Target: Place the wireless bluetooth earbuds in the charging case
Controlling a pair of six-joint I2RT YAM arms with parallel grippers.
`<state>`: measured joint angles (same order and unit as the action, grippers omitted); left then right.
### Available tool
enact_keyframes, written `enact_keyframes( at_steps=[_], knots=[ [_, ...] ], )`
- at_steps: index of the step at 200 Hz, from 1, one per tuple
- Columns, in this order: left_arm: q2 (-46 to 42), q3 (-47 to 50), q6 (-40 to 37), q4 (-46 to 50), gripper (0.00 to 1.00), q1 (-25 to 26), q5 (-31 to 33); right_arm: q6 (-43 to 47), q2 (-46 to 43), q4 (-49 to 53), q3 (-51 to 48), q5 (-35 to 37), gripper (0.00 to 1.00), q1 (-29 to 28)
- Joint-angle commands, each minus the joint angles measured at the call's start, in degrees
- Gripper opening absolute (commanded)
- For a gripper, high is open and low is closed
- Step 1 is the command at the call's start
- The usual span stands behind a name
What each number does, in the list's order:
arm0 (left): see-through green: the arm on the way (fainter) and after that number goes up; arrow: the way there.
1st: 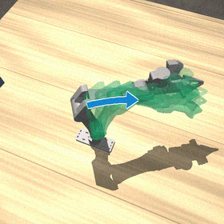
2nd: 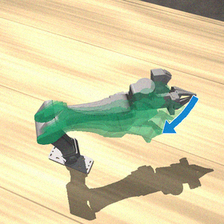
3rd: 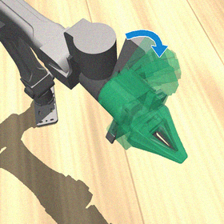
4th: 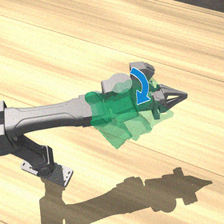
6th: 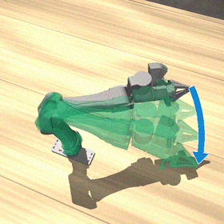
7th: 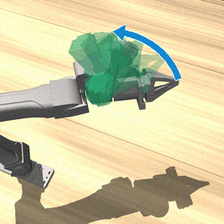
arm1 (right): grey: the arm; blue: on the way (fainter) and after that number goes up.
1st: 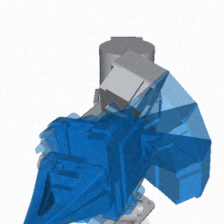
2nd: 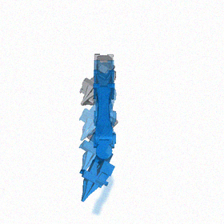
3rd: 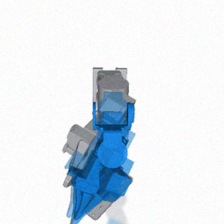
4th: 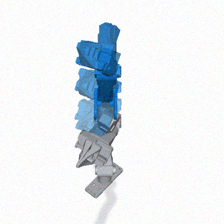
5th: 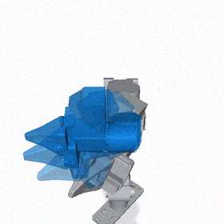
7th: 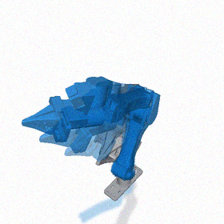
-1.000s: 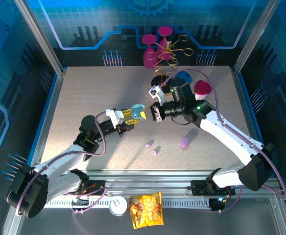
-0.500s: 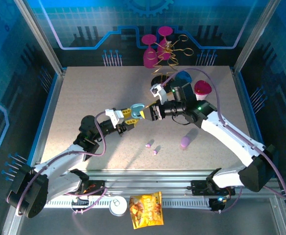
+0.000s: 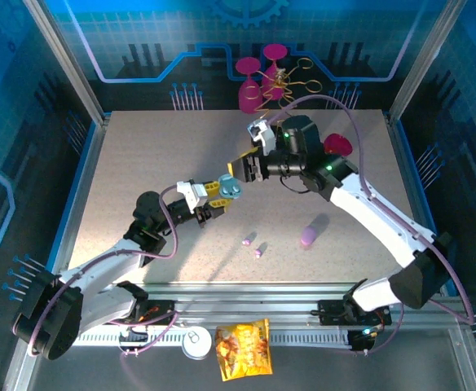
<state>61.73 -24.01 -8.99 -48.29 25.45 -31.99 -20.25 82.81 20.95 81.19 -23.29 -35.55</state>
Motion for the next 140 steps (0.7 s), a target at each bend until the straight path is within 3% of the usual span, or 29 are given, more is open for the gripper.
enact_keyframes(
  at_steps=[1, 27, 76, 108, 124, 140],
  knots=[
    [-1.8, 0.3, -0.3, -1.4, 0.14, 0.3, -0.9, 1.3, 2.8, 5.2, 2.7, -0.1, 0.50, -0.2],
    [-2.4, 0.6, -0.6, -0.8, 0.14, 0.2, 0.9, 3.7, 2.6, 8.4, 2.2, -1.2, 0.43, -1.4],
    [-1.7, 0.0, -0.8, -0.8, 0.14, 0.3, 3.0, 6.0, -5.2, 9.1, -5.1, -0.7, 0.44, -3.0],
    [-1.1, -0.6, -0.2, -1.9, 0.14, 0.3, 1.8, -1.7, -10.2, 2.2, -10.3, 0.5, 0.68, -0.6],
    [-0.7, -0.8, 0.6, -3.4, 0.14, 0.3, 1.4, -10.8, -11.0, -5.9, -14.5, -5.8, 0.79, 3.5],
    [-0.1, -1.5, 1.6, -5.0, 0.14, 0.3, 0.9, -20.9, -10.8, -15.0, -18.8, -12.2, 0.82, 6.6]
  ],
)
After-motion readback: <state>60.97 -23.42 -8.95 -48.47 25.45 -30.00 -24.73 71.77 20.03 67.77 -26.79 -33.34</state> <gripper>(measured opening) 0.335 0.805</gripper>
